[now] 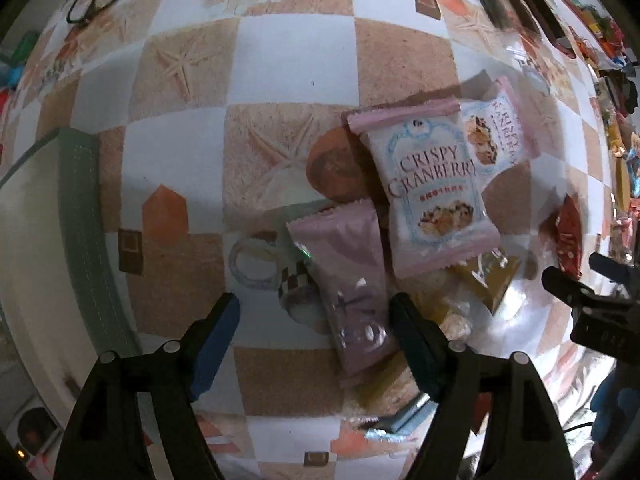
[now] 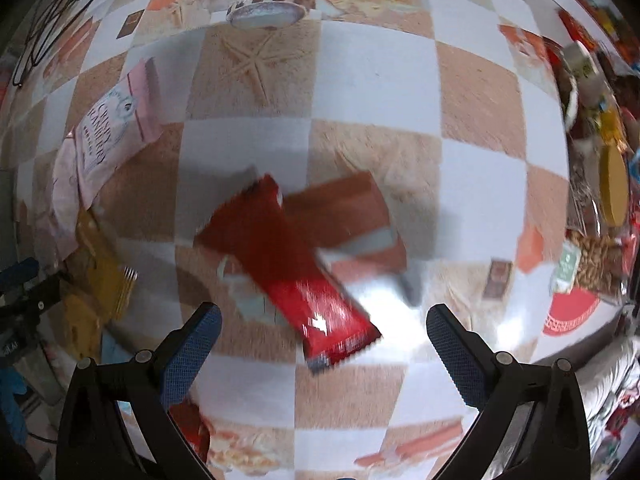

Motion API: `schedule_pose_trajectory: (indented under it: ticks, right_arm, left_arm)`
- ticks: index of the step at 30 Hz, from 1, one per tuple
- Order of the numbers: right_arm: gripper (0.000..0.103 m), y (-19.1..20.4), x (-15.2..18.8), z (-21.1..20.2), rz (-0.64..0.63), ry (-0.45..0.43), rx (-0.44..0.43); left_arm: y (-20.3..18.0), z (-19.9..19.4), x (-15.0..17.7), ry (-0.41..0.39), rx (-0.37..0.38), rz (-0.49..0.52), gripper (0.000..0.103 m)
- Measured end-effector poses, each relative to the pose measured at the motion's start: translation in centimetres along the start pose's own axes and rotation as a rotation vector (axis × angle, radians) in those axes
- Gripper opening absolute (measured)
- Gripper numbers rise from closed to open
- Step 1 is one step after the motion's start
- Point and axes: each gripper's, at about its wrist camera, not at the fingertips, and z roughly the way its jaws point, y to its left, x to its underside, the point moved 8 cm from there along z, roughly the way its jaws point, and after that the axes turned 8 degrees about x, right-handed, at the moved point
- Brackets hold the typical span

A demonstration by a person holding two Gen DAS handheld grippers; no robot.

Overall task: Organize snacks
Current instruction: 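Grasp the pink packet with the left tool while the right grasps the red bar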

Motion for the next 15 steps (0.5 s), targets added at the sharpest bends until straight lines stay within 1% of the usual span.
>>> schedule_pose_trajectory:
  ticks: [2, 3, 6, 8, 9, 11, 12, 14, 15]
  right_arm:
    - [0.103, 0.2, -0.6, 0.3, -0.011, 0.0, -0.007]
    - [0.103, 0.0, -1.5, 0.2, -0.009, -0.006, -0.03]
    - [0.103, -0.7, -2.9, -0.1, -0.017, -0.022, -0.026]
    - [0.103, -0.6, -3.3, -0.5, -0.013, -0.021, -0.024]
    - [0.103, -0.6, -3.2, -0.5, -0.013, -0.023, -0.023]
    - [0.103, 1.1, -2.5, -0.7, -0.012, -0.028, -0.019]
    - [0.103, 1.7, -1.6, -0.7, -0.014, -0.024, -0.018]
    - [0.103, 2.9, -0.3, -0.1, -0.018, 0.001, -0.017]
    - [0.103, 3.0, -0.4, -0.2, -0.011, 0.01, -0.017]
  left_arm:
    - [-0.4, 0.3, -0.2, -0.004, -0.02, 0.017, 0.083]
    - [-0.4, 0.3, -0.3, -0.004, -0.028, 0.023, 0.084]
    - [-1.5, 1.0, -0.6, -0.014, -0.041, 0.027, 0.086]
    - [-1.8, 0.8, -0.2, -0.023, -0.045, 0.025, 0.086]
    - [-2.0, 0.8, -0.1, -0.023, -0.045, 0.024, 0.087]
    - [-2.4, 0.8, 0.0, -0.021, -0.048, 0.027, 0.087]
    - [-2.8, 1.0, 0.1, -0.021, -0.051, 0.033, 0.087]
    - [-4.0, 1.5, 0.6, -0.016, -0.058, 0.057, 0.086]
    - [-4.7, 1.5, 0.6, -0.013, -0.062, 0.073, 0.085]
